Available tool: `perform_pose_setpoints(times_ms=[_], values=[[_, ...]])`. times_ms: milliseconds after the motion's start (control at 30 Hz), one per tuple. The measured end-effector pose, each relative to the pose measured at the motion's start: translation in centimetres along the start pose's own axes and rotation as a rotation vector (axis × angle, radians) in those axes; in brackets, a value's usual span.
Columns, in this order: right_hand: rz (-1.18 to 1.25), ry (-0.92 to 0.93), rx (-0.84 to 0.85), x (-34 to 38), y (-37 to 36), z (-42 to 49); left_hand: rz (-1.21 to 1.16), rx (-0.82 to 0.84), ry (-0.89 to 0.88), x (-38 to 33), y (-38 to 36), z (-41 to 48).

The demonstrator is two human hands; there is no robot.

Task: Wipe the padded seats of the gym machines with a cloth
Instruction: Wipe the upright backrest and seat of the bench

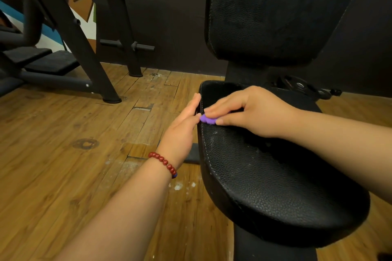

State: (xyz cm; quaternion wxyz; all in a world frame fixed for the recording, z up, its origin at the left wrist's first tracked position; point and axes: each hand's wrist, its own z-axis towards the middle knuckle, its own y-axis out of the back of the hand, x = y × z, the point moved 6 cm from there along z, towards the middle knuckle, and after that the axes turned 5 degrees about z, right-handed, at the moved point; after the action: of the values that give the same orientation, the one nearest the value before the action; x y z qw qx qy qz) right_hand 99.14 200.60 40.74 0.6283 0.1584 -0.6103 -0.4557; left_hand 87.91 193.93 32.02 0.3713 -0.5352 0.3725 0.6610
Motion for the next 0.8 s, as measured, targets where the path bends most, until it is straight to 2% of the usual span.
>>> perform_pose_setpoints(times_ms=[100, 200, 400, 600, 800], values=[[0.045, 0.036, 0.105, 0.7, -0.2, -2.1, 0.107, 0.014, -0.04, -0.7, 0.0, -0.3], [0.062, 0.031, 0.137, 0.6, 0.2, -2.3, 0.186, 0.03, -0.07, -0.9, 0.0, -0.4], [0.033, 0.029, -0.018, 0.4, 0.3, -1.2, 0.292, 0.038, -0.101, -0.8, 0.7, -0.4], [0.076, 0.071, 0.148, 1.6, -0.6, -3.3, 0.291, 0.03, -0.104, -1.0, 0.7, -0.4], [0.046, 0.056, 0.006, 1.6, -0.7, -1.6, 0.243, 0.037, -0.075, -1.2, 0.7, -0.7]])
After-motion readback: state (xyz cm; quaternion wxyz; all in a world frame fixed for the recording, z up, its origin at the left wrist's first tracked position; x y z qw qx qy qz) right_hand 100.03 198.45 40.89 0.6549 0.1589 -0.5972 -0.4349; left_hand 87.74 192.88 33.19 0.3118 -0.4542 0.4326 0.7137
